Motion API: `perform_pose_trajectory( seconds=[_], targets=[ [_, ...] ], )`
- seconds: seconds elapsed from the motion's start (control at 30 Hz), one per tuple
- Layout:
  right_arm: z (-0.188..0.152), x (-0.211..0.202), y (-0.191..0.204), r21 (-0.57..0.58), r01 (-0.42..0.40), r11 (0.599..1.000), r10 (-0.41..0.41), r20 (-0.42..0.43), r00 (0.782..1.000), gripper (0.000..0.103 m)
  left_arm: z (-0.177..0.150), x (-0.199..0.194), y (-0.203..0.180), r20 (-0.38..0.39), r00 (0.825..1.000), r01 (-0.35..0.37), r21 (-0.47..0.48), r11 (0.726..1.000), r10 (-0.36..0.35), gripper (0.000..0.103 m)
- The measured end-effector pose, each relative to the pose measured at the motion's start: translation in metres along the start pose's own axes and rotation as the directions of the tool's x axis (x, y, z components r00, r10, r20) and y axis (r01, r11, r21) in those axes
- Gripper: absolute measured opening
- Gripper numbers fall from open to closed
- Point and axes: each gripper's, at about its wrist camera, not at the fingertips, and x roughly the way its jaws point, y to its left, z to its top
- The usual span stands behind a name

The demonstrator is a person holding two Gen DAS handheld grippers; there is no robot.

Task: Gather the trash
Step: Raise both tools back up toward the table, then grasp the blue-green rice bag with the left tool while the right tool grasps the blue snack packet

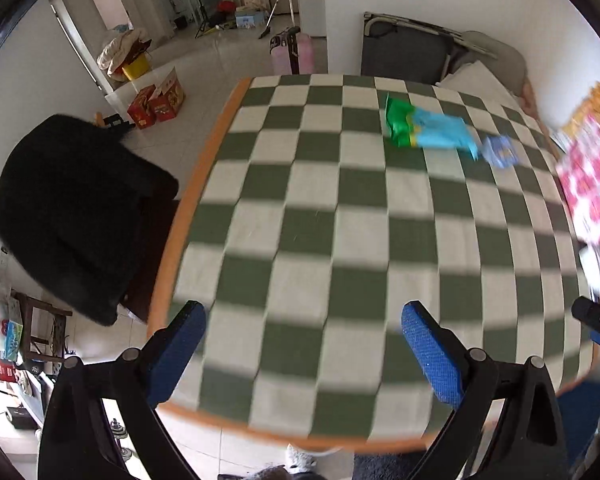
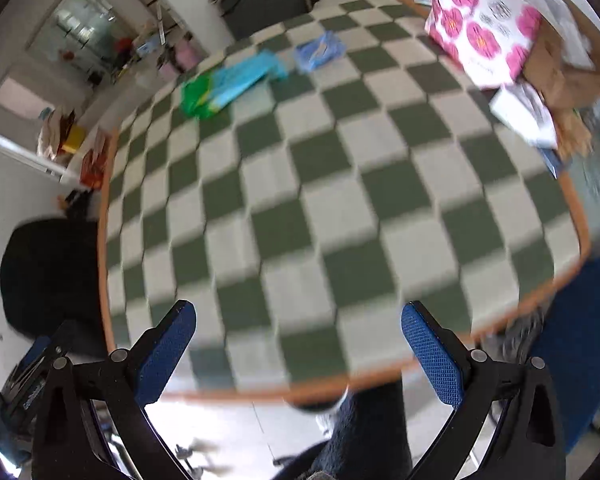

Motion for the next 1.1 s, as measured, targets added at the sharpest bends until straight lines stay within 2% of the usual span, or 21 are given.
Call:
perform_pose_trajectory(
  seconds=[0.13,0.27,0.43,0.57,0.67,0.73,0.77,0.8,0.83,0.87,0.9,1.0,1.1],
  targets=[
    [0.107,0.040,-0.016,0.050,0.023,0.999,-0.022,-0.021,1.000,0.103,0.068,0.041,-0.030,-0.047,0.998,-0.038,-0.023,0.999,0.037,0.100],
    [0.208,0.090,-0.033,0.162,0.015,0.987,-0.005,-0.063,0.998,0.103,0.125,0.086,-0.051,-0.097,0.994,-0.065,-0.061,0.996,0.059,0.100],
    [0.292,0.151,-0.038,0.278,0.043,0.960,-0.020,-0.083,0.996,0.103,0.183,0.146,-0.070,-0.161,0.986,-0.066,-0.102,0.993,0.049,0.100],
    [0.334,0.196,-0.031,0.315,0.074,0.946,-0.046,-0.095,0.994,0.103,0.210,0.184,-0.084,-0.192,0.981,-0.027,-0.106,0.994,0.006,0.100],
    [0.349,0.226,-0.022,0.302,0.105,0.947,-0.072,-0.121,0.990,0.100,0.224,0.210,-0.093,-0.226,0.973,0.023,-0.115,0.993,-0.049,0.100],
    [0.354,0.242,-0.017,0.269,0.135,0.954,-0.098,-0.144,0.985,0.079,0.229,0.225,-0.098,-0.250,0.964,0.063,-0.129,0.990,-0.094,0.099],
    [0.355,0.247,-0.015,0.252,0.143,0.957,-0.109,-0.145,0.983,0.077,0.231,0.232,-0.102,-0.261,0.958,0.088,-0.137,0.987,-0.122,0.099],
    [0.355,0.249,-0.012,0.234,0.151,0.960,-0.122,-0.136,0.983,0.074,0.232,0.238,-0.105,-0.271,0.952,0.110,-0.142,0.984,-0.145,0.093],
    [0.356,0.249,-0.008,0.204,0.160,0.966,-0.137,-0.122,0.983,0.063,0.233,0.243,-0.108,-0.281,0.947,0.121,-0.137,0.983,-0.156,0.073],
    [0.356,0.250,-0.004,0.175,0.174,0.969,-0.155,-0.116,0.981,0.060,0.233,0.247,-0.112,-0.285,0.943,0.137,-0.135,0.981,-0.171,0.064],
    [0.356,0.251,-0.002,0.159,0.180,0.971,-0.163,-0.115,0.980,0.057,0.234,0.246,-0.114,-0.259,0.944,0.170,-0.142,0.975,-0.203,0.048],
    [0.355,0.255,0.002,0.125,0.185,0.975,-0.170,-0.117,0.978,0.051,0.238,0.239,-0.119,-0.232,0.953,0.171,-0.114,0.979,-0.194,0.032],
    [0.354,0.257,0.001,0.108,0.182,0.977,-0.169,-0.121,0.978,0.042,0.239,0.227,-0.119,-0.201,0.962,0.166,-0.102,0.981,-0.184,0.023]
  ],
)
